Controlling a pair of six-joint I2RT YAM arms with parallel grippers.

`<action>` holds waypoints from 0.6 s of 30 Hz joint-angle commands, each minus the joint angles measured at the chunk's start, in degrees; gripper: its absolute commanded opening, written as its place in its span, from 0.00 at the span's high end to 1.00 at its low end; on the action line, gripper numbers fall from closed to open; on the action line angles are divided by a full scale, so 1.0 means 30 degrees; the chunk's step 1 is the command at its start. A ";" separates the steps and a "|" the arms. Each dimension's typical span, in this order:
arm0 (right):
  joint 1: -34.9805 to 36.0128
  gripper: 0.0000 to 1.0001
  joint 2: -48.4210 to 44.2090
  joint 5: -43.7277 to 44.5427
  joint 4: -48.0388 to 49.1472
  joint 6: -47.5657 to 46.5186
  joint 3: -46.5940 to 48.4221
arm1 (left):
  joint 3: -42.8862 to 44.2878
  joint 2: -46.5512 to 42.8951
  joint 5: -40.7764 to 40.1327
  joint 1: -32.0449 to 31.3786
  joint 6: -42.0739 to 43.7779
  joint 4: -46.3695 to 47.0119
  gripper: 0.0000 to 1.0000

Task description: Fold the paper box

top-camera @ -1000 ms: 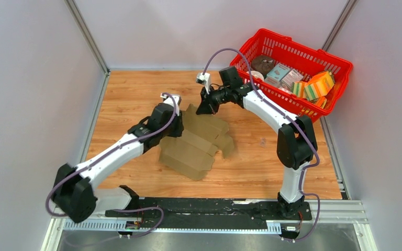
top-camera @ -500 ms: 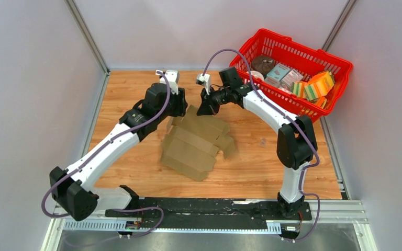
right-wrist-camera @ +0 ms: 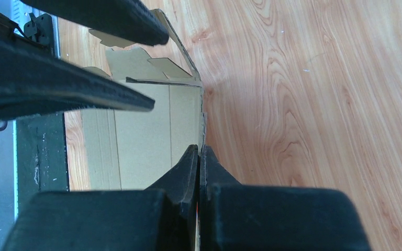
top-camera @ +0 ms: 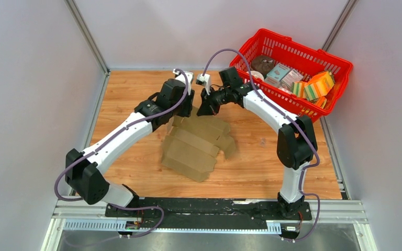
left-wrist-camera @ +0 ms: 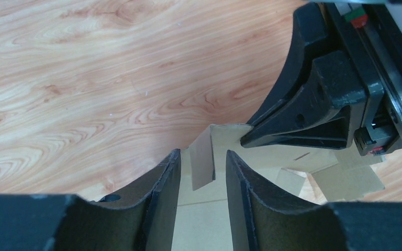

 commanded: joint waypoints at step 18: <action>0.0042 0.46 -0.0537 0.5938 0.0900 0.2831 0.1274 | -0.2495 0.0494 -0.4240 -0.0985 0.0030 0.3368 1.00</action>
